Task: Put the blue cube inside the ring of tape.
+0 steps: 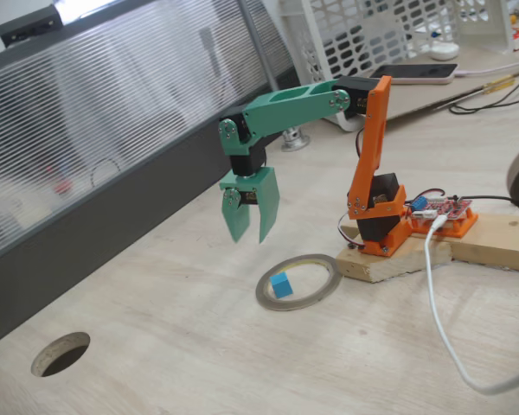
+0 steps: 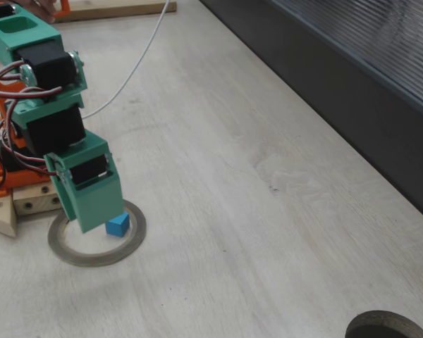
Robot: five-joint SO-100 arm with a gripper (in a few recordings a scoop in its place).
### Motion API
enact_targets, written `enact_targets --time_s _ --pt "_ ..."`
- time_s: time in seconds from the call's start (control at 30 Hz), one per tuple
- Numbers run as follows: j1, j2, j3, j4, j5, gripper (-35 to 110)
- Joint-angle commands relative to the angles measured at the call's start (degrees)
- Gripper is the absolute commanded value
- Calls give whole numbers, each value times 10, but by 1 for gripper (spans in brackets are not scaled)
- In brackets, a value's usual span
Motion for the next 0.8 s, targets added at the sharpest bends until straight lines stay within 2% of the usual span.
enact_targets --time_s 0.0,0.07,0.17,0.5,0.67,0.77 --pt "29 11 -30 5 6 2" --pt "29 9 -29 5 6 -3" --pt "29 3 -23 14 7 -1" --pt "29 3 -23 292 11 -1" --pt "24 3 -16 376 11 -1" --pt "24 5 33 384 11 -1"
